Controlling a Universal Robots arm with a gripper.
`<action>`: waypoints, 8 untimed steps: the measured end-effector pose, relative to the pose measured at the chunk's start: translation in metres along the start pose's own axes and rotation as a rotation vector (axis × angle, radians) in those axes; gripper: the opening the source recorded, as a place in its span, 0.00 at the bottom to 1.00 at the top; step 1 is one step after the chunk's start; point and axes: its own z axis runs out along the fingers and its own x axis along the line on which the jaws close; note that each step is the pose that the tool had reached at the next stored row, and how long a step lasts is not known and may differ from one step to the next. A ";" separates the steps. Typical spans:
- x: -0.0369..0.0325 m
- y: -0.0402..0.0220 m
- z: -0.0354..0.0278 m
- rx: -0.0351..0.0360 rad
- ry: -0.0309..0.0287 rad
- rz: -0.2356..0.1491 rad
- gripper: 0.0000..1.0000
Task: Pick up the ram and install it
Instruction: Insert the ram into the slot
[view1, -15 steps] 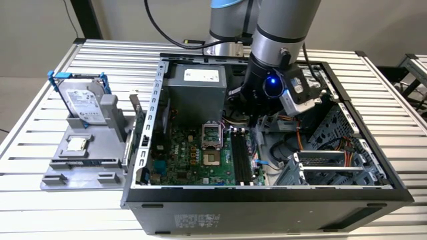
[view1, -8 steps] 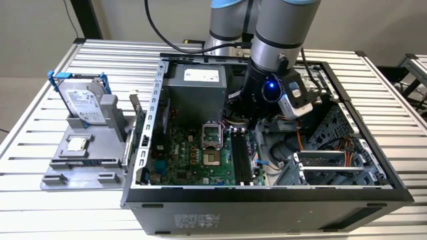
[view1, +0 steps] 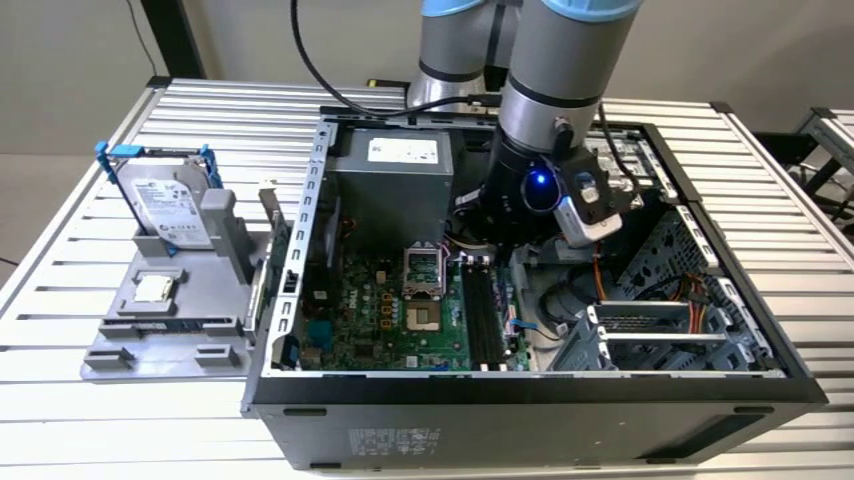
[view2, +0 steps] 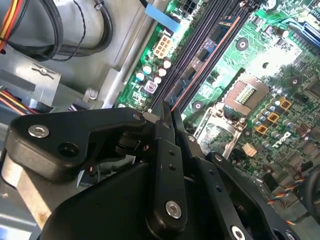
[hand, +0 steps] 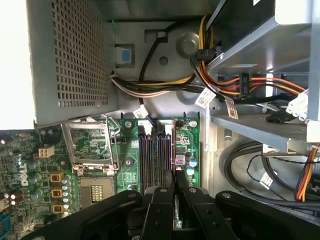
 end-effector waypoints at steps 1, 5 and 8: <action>-0.0003 0.0000 0.0010 0.0016 -0.0001 0.000 0.00; -0.0008 -0.0011 0.0026 0.0095 0.0000 0.000 0.00; -0.0010 -0.0038 0.0052 0.0100 0.0000 0.000 0.00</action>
